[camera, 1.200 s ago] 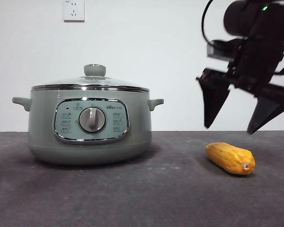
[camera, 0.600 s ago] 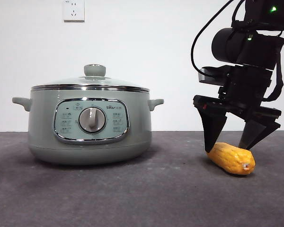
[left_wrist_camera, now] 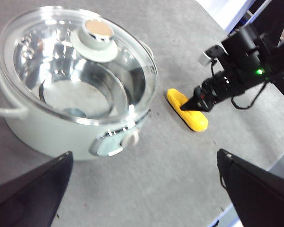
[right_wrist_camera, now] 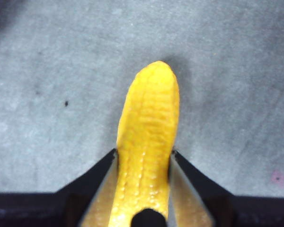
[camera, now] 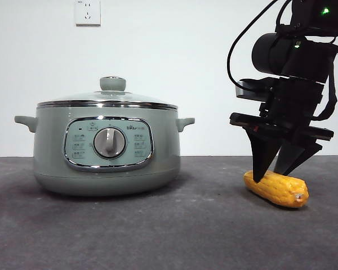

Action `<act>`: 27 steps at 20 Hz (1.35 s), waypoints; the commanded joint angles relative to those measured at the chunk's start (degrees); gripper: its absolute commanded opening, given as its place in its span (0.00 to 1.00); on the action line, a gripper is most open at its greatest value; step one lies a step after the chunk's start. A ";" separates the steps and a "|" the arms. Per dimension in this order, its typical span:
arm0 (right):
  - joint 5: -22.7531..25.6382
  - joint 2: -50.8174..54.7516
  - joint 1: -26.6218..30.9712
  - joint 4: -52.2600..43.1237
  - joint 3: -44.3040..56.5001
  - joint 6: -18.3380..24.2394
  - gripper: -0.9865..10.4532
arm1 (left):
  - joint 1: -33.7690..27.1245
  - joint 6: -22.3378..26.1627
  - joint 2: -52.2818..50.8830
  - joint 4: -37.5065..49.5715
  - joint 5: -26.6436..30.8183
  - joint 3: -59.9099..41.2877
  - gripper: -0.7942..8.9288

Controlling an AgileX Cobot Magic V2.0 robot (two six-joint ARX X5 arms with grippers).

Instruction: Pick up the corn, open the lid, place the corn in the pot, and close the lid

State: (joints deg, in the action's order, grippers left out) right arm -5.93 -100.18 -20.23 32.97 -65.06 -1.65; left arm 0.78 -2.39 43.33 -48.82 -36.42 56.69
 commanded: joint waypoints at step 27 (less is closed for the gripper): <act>-6.34 47.58 -0.07 14.45 -0.90 -2.95 0.07 | 19.06 10.51 52.48 10.05 27.71 32.89 0.69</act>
State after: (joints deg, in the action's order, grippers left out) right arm -12.03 -52.60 -20.23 47.62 -65.69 -3.92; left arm 19.70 7.51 95.33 -39.29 -8.56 89.38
